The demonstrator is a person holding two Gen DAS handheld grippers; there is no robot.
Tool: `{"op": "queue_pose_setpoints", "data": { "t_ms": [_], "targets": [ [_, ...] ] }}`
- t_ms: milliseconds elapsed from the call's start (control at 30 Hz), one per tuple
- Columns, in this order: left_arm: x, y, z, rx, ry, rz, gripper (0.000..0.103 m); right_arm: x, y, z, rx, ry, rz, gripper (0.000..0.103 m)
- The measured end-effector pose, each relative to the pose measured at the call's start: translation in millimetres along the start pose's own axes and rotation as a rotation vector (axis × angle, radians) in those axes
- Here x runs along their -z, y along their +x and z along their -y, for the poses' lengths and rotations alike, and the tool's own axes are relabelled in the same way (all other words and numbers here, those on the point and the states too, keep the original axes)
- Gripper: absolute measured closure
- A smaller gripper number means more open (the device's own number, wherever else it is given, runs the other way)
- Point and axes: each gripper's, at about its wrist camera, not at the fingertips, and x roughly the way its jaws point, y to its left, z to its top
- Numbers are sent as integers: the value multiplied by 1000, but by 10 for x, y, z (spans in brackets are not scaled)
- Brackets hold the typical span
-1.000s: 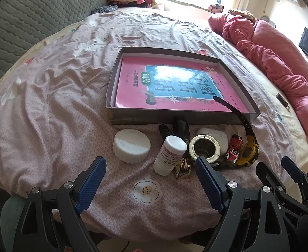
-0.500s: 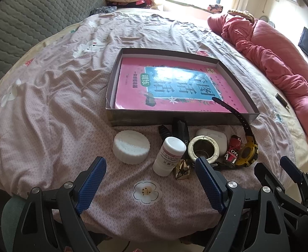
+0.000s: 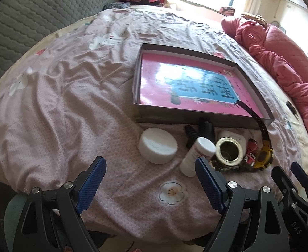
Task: Organize rigid objects
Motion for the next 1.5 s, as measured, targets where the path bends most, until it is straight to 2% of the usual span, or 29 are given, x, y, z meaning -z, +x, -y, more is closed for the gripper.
{"op": "queue_pose_setpoints", "data": {
  "t_ms": [500, 800, 867, 1033, 1233, 1500],
  "targets": [
    [11, 230, -62, -4, 15, -55, 16, 5, 113, 43, 16, 12, -21, 24],
    [-38, 301, -81, -21, 17, -62, 16, -37, 276, 181, 17, 56, -51, 24],
    [-47, 316, -73, -24, 21, -62, 16, -40, 321, 202, 12, 67, -64, 28],
    [-56, 358, -49, -23, 35, -66, 16, -46, 409, 240, -22, 96, -89, 47],
    [-88, 430, -29, -27, 54, -67, 16, -47, 534, 238, -76, 113, -126, 65],
    [-126, 504, -34, -21, 56, -72, 16, -47, 662, 225, -69, 107, -155, 75]
  ]
}}
